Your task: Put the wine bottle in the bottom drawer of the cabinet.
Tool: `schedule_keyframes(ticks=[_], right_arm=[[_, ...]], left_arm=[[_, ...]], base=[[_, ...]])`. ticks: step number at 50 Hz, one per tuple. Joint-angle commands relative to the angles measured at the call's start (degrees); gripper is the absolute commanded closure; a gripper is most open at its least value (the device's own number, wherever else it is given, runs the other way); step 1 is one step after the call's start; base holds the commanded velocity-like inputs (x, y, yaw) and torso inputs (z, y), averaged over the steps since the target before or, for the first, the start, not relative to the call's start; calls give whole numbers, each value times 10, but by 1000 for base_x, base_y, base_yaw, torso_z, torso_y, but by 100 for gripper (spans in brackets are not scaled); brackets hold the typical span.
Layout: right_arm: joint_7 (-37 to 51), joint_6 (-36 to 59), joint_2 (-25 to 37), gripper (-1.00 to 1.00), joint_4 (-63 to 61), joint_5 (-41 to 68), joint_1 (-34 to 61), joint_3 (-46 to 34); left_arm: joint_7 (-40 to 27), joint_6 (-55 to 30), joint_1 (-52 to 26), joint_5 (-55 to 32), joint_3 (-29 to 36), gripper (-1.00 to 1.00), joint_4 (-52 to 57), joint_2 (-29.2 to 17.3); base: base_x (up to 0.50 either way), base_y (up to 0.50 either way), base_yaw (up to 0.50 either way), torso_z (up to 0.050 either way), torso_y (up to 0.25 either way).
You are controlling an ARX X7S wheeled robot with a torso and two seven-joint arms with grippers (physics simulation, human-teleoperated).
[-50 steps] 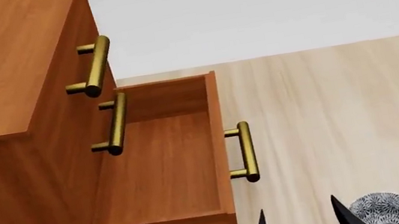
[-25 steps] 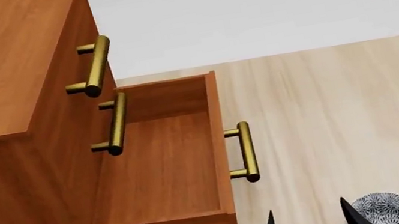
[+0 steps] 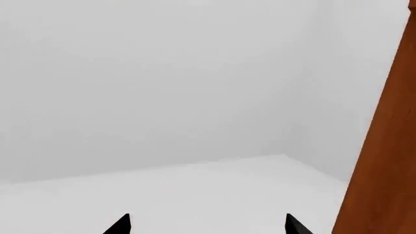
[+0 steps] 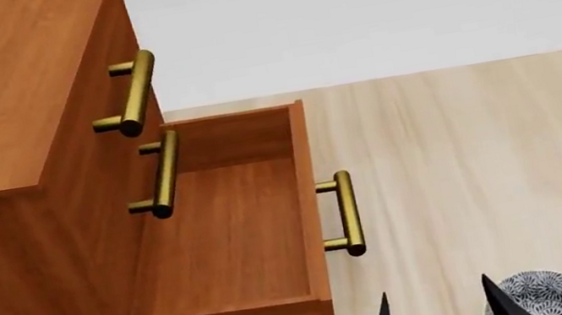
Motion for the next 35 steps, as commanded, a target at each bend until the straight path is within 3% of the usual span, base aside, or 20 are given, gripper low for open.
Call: schedule_keyframes(ticks=[1, 9, 11, 13, 14, 17, 20, 23, 26, 31, 32, 35], right_arm=[[2, -2, 1, -100, 9, 2, 3, -3], [4, 4, 5, -100, 9, 2, 6, -5], [4, 4, 6, -100, 9, 0, 7, -8], [5, 3, 6, -100, 11, 0, 7, -9], [5, 3, 6, -100, 11, 1, 7, -10], [5, 3, 7, -100, 11, 2, 6, -10], [6, 5, 9, -100, 8, 3, 4, -11], [7, 1, 11, -100, 10, 5, 3, -8], [7, -2, 11, -100, 16, 6, 5, -7], [7, -12, 10, -100, 33, 6, 5, -8], [6, -14, 10, -100, 37, 6, 6, -8], [7, -15, 9, -100, 38, 6, 5, -9]], left_arm=[[-50, -12, -38, -13, -66, -100, -43, -39], [-69, -9, -31, -60, -133, -100, -49, -58], [-101, 3, -36, -36, -152, -100, -65, -58], [-92, 30, -42, -46, -167, -100, -103, -60], [-55, 59, -43, -82, -172, -100, -111, -55], [-85, 71, -17, -27, -172, -100, -63, -51], [-93, 62, -11, -32, -184, -100, -65, -55], [-38, 31, 2, -97, -177, -100, -61, -75], [-49, 53, 13, -79, -196, -100, -66, -79], [-9, 61, 39, -129, -236, -100, -88, -111], [18, 100, 20, -129, -241, -100, -150, -112], [1, 69, 37, -131, -254, -100, -144, -132]], base=[[0, 0, 0, 0, 0], [0, 0, 0, 0, 0], [0, 0, 0, 0, 0], [0, 0, 0, 0, 0], [0, 0, 0, 0, 0], [0, 0, 0, 0, 0], [0, 0, 0, 0, 0], [0, 0, 0, 0, 0], [0, 0, 0, 0, 0], [0, 0, 0, 0, 0], [0, 0, 0, 0, 0], [0, 0, 0, 0, 0]])
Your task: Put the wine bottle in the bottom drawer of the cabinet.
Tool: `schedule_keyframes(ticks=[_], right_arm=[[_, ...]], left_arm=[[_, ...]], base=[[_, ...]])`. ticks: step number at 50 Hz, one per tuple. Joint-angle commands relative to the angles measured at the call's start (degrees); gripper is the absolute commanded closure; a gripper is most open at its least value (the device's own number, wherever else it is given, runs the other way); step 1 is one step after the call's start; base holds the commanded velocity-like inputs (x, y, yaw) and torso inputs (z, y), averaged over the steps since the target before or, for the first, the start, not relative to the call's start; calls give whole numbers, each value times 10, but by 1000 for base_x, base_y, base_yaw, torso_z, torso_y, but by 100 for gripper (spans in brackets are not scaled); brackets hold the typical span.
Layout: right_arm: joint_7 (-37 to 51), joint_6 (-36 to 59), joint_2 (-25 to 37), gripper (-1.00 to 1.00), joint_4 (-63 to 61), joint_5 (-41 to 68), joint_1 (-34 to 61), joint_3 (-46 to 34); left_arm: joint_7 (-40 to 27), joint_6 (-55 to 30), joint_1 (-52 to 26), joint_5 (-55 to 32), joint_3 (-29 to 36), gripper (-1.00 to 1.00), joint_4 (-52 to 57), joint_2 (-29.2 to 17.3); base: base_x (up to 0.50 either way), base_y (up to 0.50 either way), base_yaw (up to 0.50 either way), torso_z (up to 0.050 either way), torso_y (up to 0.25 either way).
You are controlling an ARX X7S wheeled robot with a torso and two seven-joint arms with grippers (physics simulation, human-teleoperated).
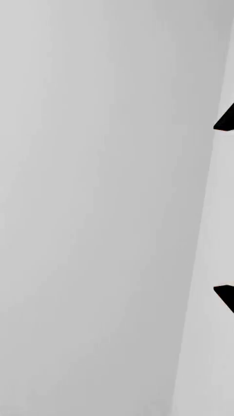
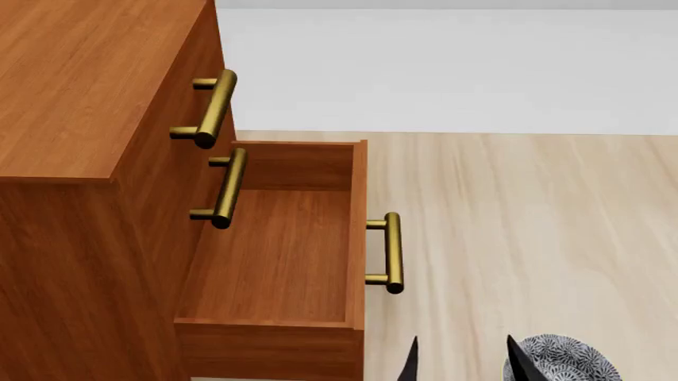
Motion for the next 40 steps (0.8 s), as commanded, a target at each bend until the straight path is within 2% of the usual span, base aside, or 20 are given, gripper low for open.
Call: schedule_keyframes(ticks=[1, 2, 5, 7, 11, 14, 16, 18, 19, 21, 22, 27, 29, 32, 40], right_arm=[[2, -10, 0, -100, 18, 2, 0, -2], [2, -11, -1, -100, 22, 1, 1, -3], [4, -12, -2, -100, 28, -3, 2, -7], [6, -11, -2, -100, 30, -4, 3, -9], [22, -8, -1, -100, 28, -31, 4, -21], [25, 2, 0, -100, 16, -30, 4, -23], [27, 5, -1, -100, 18, -30, 7, -24], [27, 8, -2, -100, 21, -33, 10, -29], [29, 9, -3, -100, 21, -34, 11, -30], [29, 11, -3, -100, 18, -35, 11, -33], [30, 10, -3, -100, 21, -38, 12, -36], [34, 11, -3, -100, 24, -39, 15, -37], [35, 13, -3, -100, 23, -39, 14, -37], [38, 15, -2, -100, 21, -40, 14, -37], [44, 19, 1, -100, 17, -40, 14, -37]], left_arm=[[36, 14, 38, -51, -65, -100, -37, -47], [27, -8, 48, -43, -62, -100, -27, -57], [110, -32, 33, -121, -46, -100, -26, -78], [166, -20, 11, -126, -24, -100, -53, -91], [209, -35, -46, -135, -6, -100, -145, -116], [194, 2, -58, -85, 0, -100, -181, -126], [226, -2, -71, -108, 0, -100, -194, -129], [221, 4, -84, -95, 3, -100, -219, -134], [252, -2, -87, -123, 0, -100, -214, -132], [213, -4, -92, -83, 13, -100, -219, -136], [243, -13, -101, -110, 12, -100, -221, -135], [253, 8, -137, -90, 20, -100, -289, -141], [255, 40, -155, -66, 28, -100, -326, -143], [290, 18, -184, -77, 38, -100, -365, -151], [306, -3, -219, -88, 38, -100, -401, -157]], base=[[0, 0, 0, 0, 0], [0, 0, 0, 0, 0], [0, 0, 0, 0, 0], [0, 0, 0, 0, 0], [0, 0, 0, 0, 0], [0, 0, 0, 0, 0], [0, 0, 0, 0, 0], [0, 0, 0, 0, 0], [0, 0, 0, 0, 0], [0, 0, 0, 0, 0], [0, 0, 0, 0, 0], [0, 0, 0, 0, 0], [0, 0, 0, 0, 0], [0, 0, 0, 0, 0], [0, 0, 0, 0, 0]])
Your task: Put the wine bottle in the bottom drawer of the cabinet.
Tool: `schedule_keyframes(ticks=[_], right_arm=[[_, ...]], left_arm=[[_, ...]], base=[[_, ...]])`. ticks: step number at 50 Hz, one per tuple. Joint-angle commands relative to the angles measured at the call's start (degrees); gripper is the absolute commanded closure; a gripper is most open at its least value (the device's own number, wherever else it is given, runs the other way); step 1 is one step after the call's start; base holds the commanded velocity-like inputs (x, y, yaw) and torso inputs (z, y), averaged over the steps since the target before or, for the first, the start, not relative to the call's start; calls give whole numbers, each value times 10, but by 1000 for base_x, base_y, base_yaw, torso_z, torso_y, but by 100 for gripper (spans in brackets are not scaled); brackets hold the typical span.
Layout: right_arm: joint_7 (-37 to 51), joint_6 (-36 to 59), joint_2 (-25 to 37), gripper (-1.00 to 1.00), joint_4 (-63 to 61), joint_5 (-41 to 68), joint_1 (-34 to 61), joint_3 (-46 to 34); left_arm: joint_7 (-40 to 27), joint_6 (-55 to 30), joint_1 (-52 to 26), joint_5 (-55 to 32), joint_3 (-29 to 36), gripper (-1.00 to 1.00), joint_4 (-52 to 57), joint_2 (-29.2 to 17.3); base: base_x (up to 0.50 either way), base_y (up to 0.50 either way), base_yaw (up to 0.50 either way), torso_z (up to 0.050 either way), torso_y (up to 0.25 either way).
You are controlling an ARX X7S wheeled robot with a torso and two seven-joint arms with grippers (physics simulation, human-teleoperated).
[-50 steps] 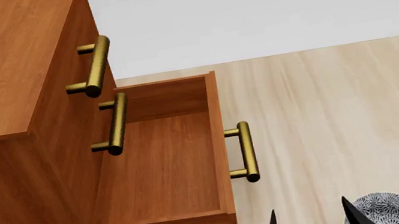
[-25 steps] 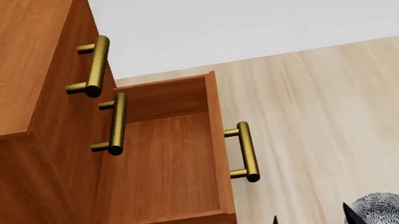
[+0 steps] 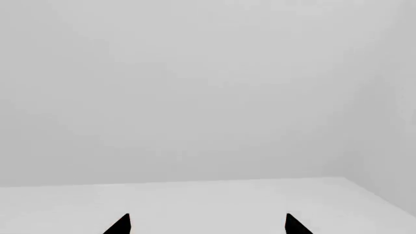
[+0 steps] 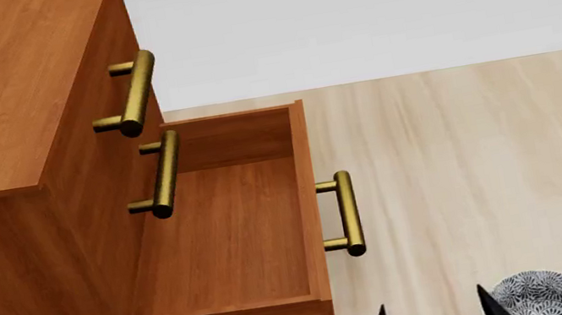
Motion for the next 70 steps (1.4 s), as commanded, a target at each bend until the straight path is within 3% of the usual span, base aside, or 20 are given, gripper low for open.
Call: schedule_keyframes(ticks=[1, 5, 8, 44, 60, 62, 70], right_arm=[[9, 4, 3, -100, 0, -3, 1, -2], [11, 3, 4, -100, 0, 0, -1, 1], [14, 1, 5, -100, 0, 3, -1, 6], [62, 39, 46, -100, -139, 60, -86, 103], [82, 36, 58, -100, -171, 77, -144, 151], [85, 36, 58, -100, -173, 80, -149, 159], [90, 21, 59, -100, -181, 95, -183, 192]], left_arm=[[32, -10, -55, -4, 9, -100, -75, -12], [-20, -28, -53, 12, 11, -100, -73, -14], [6, -34, -47, -16, -3, -100, -63, -8], [-14, -48, -34, -17, -9, -100, -36, -2], [-18, -41, -54, 0, -2, -100, -72, -8], [-38, -73, -36, -7, -3, -100, -25, -10], [-21, -38, -53, -1, -6, -100, -78, -8]], base=[[0, 0, 0, 0, 0], [0, 0, 0, 0, 0], [0, 0, 0, 0, 0], [0, 0, 0, 0, 0], [0, 0, 0, 0, 0], [0, 0, 0, 0, 0], [0, 0, 0, 0, 0]])
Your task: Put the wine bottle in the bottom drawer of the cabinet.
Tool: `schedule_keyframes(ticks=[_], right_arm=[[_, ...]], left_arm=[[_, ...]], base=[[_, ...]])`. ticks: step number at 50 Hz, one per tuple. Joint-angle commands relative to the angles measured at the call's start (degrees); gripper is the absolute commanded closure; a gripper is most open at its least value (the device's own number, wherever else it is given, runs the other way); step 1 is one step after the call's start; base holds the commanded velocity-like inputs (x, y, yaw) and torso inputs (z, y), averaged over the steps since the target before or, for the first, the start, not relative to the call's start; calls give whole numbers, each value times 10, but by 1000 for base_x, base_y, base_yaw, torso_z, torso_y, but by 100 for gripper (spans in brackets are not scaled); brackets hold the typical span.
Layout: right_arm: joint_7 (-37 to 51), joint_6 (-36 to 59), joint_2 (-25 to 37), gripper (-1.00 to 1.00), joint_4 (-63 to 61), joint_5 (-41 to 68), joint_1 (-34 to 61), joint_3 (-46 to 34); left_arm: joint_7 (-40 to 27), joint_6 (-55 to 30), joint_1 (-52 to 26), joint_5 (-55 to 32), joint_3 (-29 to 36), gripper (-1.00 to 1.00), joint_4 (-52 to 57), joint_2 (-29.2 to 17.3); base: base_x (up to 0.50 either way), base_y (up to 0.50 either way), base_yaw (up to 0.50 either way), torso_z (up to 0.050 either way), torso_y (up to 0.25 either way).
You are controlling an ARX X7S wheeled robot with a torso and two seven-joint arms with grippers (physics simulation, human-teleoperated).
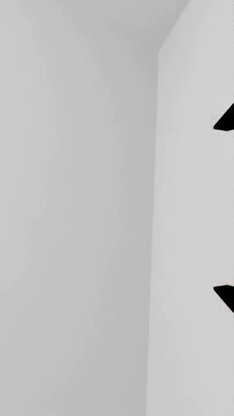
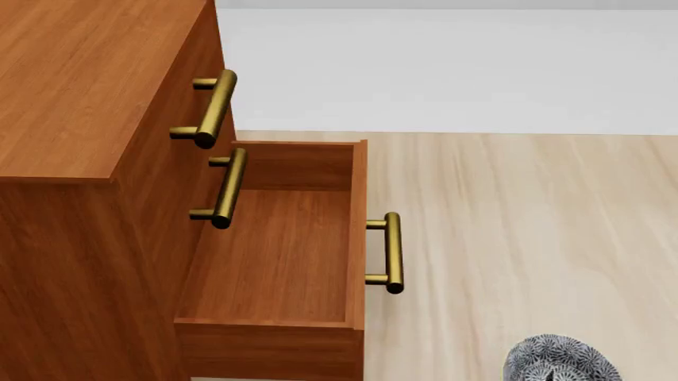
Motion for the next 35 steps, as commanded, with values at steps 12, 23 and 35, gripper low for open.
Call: schedule_keyframes(ticks=[12, 23, 35], right_arm=[[8, -49, -8, -100, 1, 32, -81, 69], [14, -43, -6, -100, -6, 65, -104, 107], [21, -56, -10, -100, -7, 75, -136, 138]], left_arm=[[-4, 5, -9, 8, 1, -100, -21, -2], [-12, 0, -5, 10, 0, -100, -13, -1], [-8, 8, -17, 16, 2, -100, -35, -3]], base=[[0, 0, 0, 0, 0], [0, 0, 0, 0, 0], [0, 0, 0, 0, 0]])
